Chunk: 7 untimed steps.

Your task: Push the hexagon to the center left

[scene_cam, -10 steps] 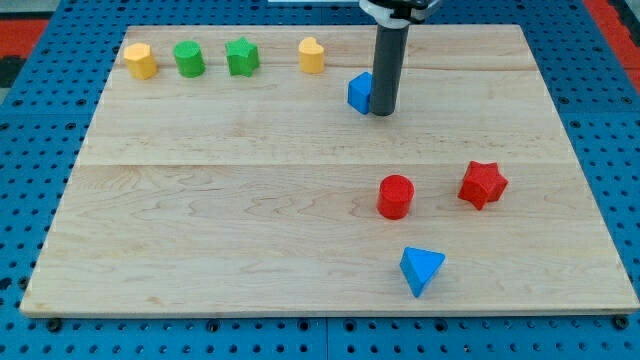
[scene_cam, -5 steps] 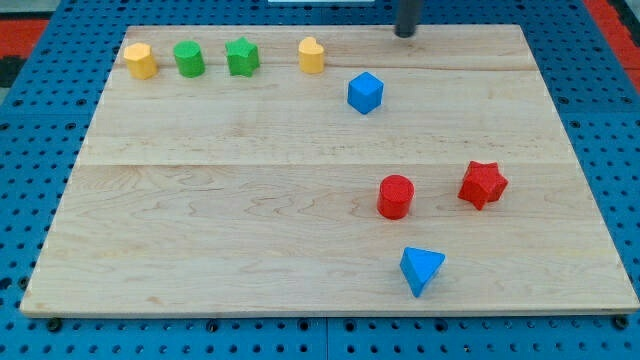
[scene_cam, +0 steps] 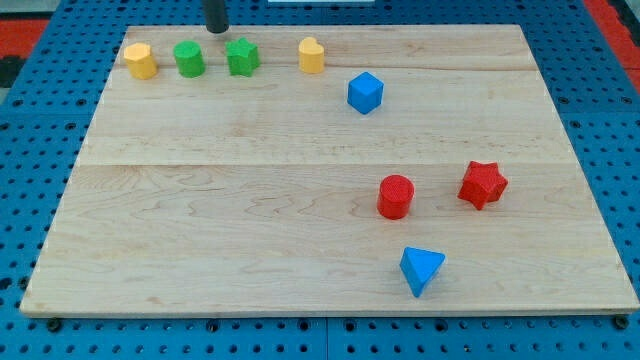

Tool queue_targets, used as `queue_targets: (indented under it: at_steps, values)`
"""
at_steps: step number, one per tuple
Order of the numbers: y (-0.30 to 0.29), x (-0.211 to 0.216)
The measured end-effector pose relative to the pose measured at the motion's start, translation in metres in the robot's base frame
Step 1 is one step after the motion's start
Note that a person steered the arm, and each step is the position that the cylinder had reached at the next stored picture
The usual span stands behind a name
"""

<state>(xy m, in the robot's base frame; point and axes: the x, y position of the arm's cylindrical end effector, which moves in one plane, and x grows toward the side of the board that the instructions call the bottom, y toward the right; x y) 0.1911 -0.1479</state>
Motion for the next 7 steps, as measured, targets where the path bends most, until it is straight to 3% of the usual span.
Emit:
queue_targets:
  at_steps: [1, 3, 5, 6, 7]
  values:
    - [-0.012, 0.000]
    - [-0.094, 0.011]
    - [-0.111, 0.119]
    - [-0.095, 0.142]
    - [-0.094, 0.123]
